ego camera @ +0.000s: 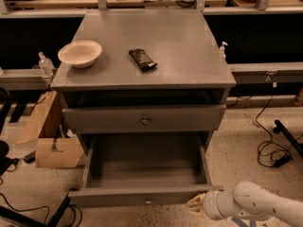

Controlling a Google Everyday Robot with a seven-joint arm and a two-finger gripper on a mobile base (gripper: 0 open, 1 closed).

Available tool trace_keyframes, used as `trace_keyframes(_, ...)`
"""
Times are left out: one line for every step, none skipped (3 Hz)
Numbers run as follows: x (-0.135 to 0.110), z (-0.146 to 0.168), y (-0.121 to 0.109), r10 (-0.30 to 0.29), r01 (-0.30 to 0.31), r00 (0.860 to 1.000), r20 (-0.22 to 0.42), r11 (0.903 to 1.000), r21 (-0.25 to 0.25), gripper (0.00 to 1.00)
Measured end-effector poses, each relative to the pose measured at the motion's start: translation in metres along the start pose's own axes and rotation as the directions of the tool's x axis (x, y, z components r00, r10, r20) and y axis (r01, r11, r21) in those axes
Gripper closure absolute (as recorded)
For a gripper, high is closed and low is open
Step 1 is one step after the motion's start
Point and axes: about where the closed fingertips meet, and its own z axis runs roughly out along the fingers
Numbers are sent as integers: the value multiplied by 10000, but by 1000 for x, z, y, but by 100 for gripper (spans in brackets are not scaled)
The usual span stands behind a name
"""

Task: Close middle drawer

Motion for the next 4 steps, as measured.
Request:
trace_keyframes(-5, 5, -21, -169, 169, 9998, 46, 9998, 79, 100)
trace_keyframes(-4, 4, -19, -169, 168, 9998, 46, 9998, 79, 100)
trace_keyframes(-16, 16, -59, -398, 397, 9992, 48, 9991, 148, 100)
trace_keyframes(-15, 15, -55, -397, 396, 9992, 48, 9991, 148, 100)
